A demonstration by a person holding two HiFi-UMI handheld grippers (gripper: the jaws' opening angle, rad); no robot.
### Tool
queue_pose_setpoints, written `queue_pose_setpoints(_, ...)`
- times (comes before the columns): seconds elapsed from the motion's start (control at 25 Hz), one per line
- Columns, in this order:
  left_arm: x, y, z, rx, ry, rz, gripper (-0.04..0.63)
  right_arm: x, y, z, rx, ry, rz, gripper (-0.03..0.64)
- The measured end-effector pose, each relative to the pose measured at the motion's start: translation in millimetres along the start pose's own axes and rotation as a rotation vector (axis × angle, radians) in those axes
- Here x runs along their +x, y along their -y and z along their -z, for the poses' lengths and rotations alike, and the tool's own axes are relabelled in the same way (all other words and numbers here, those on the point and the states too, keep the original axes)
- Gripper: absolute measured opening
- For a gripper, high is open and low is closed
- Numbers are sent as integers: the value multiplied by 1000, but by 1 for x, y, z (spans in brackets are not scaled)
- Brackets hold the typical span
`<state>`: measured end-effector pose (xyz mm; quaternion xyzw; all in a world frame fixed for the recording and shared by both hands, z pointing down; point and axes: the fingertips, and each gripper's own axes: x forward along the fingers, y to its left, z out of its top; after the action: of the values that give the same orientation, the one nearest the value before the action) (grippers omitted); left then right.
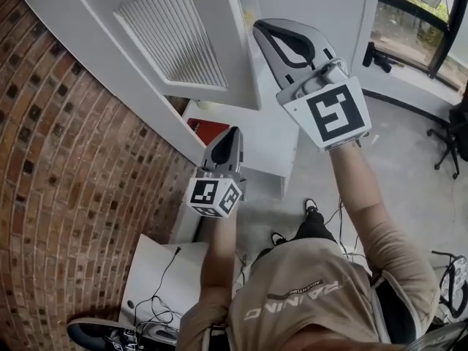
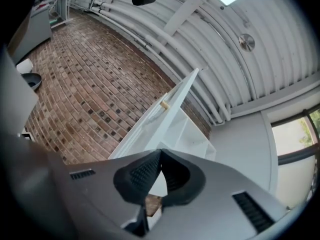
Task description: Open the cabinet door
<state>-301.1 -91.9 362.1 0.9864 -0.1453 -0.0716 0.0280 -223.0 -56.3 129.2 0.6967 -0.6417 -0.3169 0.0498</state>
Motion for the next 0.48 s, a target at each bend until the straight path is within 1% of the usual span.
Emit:
queue_pose_setpoints(0.12, 8, 3, 19, -9, -31, 7, 9, -7, -1, 40, 46, -76, -4, 13)
queue_pose_setpoints(0.28, 20, 7, 44, -47, -73, 24, 9, -14, -10, 83, 70, -160, -23, 14)
queue_pose_setpoints(0.48, 40, 11, 58, -46, -93, 7, 9, -30, -4, 131, 137, -203, -73, 14)
